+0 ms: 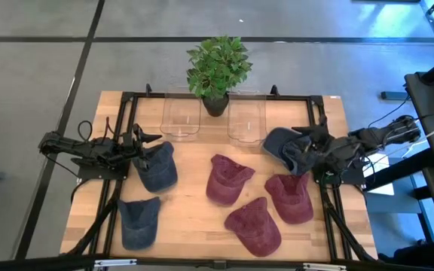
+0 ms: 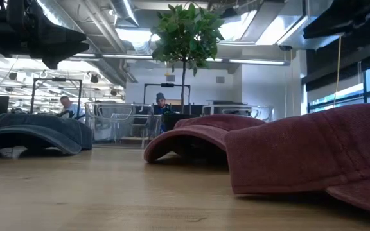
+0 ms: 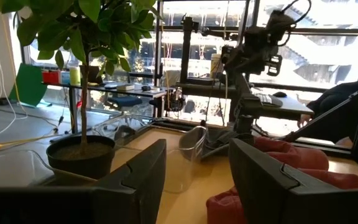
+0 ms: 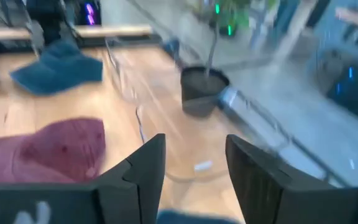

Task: Pick & Place hat
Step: Put the top right blue cap into the right transparent bin

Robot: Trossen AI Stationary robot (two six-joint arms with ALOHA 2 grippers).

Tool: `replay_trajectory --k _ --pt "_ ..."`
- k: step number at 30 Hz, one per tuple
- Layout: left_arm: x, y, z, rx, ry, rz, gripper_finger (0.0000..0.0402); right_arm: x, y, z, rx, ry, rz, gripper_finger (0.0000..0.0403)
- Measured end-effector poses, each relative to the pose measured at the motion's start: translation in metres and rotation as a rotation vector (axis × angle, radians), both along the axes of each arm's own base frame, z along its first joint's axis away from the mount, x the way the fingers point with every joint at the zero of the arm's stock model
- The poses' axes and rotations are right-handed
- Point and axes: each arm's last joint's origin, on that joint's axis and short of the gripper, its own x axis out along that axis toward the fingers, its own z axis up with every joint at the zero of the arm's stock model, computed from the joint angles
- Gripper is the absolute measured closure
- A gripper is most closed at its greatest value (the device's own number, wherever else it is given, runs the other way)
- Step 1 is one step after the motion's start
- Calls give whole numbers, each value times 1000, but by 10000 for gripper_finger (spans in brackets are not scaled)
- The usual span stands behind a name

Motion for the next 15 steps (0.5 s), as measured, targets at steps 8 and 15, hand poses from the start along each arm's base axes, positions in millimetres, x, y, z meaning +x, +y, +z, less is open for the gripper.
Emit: replay_trajectory --k 8,15 --pt "0 0 0 0 0 1 231 -2 2 27 417 261 -185 233" --pt "0 0 0 -2 1 11 231 -1 1 8 693 607 -430 233"
